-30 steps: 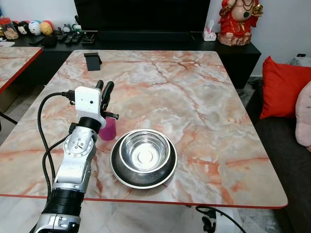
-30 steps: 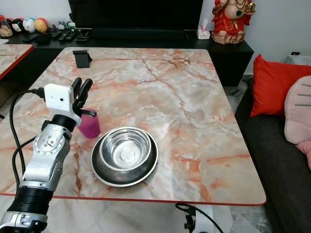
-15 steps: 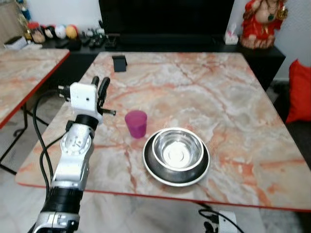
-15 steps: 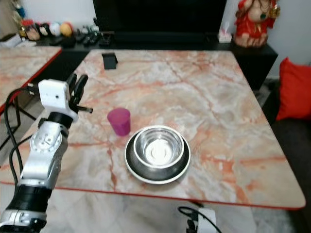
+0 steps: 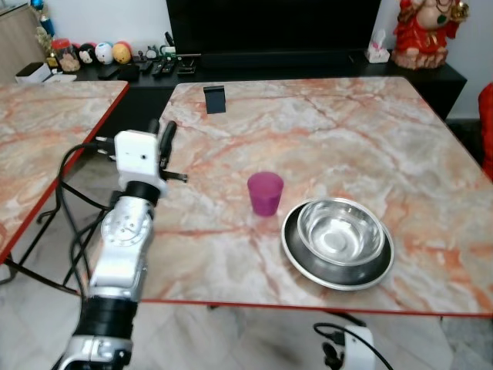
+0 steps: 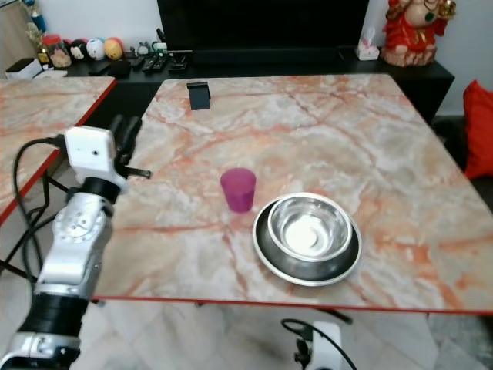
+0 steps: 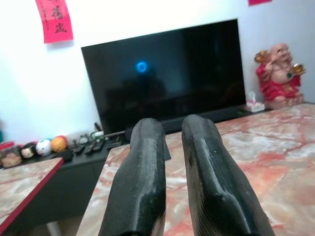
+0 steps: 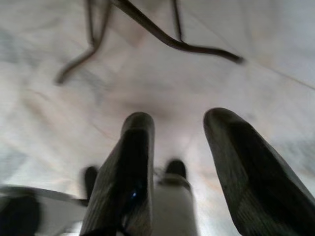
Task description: Setting the table
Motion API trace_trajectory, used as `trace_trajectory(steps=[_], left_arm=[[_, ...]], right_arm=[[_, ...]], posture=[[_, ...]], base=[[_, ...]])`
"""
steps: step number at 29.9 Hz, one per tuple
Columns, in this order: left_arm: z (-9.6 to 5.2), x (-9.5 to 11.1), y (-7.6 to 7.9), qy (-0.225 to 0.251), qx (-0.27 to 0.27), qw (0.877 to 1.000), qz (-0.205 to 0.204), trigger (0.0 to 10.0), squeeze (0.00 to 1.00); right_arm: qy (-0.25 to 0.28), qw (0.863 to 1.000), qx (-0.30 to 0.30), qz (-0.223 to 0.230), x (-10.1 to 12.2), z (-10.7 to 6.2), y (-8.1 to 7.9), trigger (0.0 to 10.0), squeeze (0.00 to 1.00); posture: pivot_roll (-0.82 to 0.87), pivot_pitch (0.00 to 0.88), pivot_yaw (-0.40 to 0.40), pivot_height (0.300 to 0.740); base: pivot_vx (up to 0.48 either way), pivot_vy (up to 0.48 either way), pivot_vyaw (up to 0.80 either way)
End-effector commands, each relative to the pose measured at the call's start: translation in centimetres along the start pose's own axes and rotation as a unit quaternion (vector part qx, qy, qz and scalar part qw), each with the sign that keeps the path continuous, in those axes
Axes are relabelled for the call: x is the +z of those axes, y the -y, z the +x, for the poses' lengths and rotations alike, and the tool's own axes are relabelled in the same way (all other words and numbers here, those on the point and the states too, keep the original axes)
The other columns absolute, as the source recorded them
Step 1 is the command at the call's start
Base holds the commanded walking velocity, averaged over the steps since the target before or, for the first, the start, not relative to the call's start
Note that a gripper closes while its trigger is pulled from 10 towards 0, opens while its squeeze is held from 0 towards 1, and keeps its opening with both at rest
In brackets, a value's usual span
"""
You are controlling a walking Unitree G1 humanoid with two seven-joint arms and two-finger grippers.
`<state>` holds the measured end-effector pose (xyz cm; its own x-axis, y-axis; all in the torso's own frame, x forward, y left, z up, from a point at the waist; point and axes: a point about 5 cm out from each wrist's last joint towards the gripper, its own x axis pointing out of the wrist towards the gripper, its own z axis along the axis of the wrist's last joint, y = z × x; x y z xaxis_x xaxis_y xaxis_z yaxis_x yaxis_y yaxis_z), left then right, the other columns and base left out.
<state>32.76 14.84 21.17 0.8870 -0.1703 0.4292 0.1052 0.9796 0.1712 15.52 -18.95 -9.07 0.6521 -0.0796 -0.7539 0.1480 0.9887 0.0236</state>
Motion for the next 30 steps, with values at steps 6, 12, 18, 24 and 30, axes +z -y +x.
trace_trajectory(steps=[6,12,18,24,30], left_arm=[[-0.1,0.4,-1.8,0.0,0.026,0.999,0.02,10.0,0.0],[0.0,0.5,-1.6,0.002,0.026,0.999,0.019,10.0,0.0],[0.0,0.5,-1.5,0.001,0.023,1.0,0.015,10.0,0.0],[0.0,0.5,-1.5,0.001,0.022,1.0,0.016,10.0,0.0],[0.0,0.5,-1.5,0.001,0.02,1.0,0.018,10.0,0.0]], right_arm=[[-0.007,1.0,0.01,-0.012,-0.6,-0.1,-1.4,10.0,0.0],[0.003,1.0,0.01,-0.02,0.2,0.1,-0.6,10.0,0.0],[-0.004,1.0,0.013,-0.02,0.1,0.1,-0.6,10.0,0.0],[-0.005,1.0,0.014,-0.02,0.0,0.1,-0.7,10.0,0.0],[-0.004,1.0,0.021,-0.01,0.0,0.1,-1.1,10.0,0.0]], posture=[[0.07,0.0,0.014,0.74],[0.07,0.0,0.015,0.74],[0.07,0.0,0.019,0.74],[0.07,0.0,0.02,0.74],[0.07,0.0,0.021,0.74]], base=[[0.0,0.401,0.0],[0.0,0.399,0.13],[0.0,0.401,0.76],[0.0,0.001,0.1],[0.0,0.066,0.0]])
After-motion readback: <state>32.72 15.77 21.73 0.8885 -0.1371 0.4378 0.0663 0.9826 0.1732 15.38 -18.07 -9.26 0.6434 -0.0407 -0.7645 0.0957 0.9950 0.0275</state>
